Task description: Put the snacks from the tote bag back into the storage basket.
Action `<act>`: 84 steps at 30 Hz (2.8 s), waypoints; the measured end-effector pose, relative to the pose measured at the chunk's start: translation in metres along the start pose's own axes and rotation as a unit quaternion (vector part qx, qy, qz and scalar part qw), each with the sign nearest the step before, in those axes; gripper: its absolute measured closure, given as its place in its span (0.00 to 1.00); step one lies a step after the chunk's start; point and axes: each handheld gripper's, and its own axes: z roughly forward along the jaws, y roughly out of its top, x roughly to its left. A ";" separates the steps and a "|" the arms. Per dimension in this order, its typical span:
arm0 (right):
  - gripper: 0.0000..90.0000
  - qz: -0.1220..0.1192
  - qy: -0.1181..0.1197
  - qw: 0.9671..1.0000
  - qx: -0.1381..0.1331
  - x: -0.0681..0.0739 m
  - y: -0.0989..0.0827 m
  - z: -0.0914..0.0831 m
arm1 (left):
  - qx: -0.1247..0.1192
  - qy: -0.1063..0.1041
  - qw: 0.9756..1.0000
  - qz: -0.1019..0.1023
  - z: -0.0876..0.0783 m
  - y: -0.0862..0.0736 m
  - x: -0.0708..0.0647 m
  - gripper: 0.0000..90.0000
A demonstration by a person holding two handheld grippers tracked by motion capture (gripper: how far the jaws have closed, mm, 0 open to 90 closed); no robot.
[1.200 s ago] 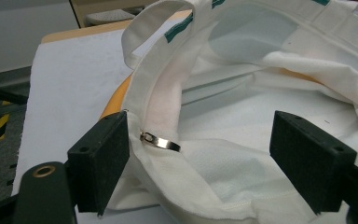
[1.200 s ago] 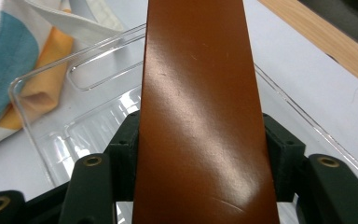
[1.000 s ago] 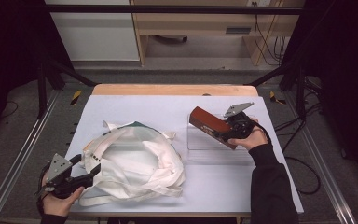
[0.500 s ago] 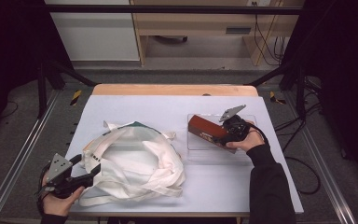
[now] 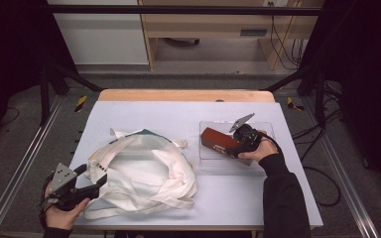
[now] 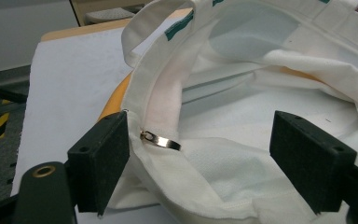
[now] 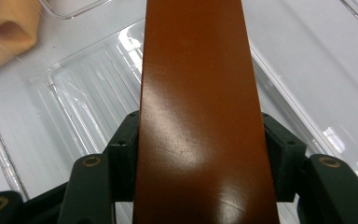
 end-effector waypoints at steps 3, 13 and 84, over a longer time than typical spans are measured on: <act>0.46 0.003 -0.001 1.000 0.002 0.000 0.000 0.000 | 0.001 -0.001 1.000 0.001 0.000 0.000 0.000 0.22; 0.41 0.032 -0.035 0.998 -0.043 0.004 0.003 -0.017 | 0.003 -0.001 1.000 0.001 0.000 0.000 0.000 0.22; 1.00 0.170 -0.125 0.975 -0.073 0.024 -0.022 -0.014 | 0.003 -0.005 1.000 0.005 0.000 -0.001 -0.002 0.22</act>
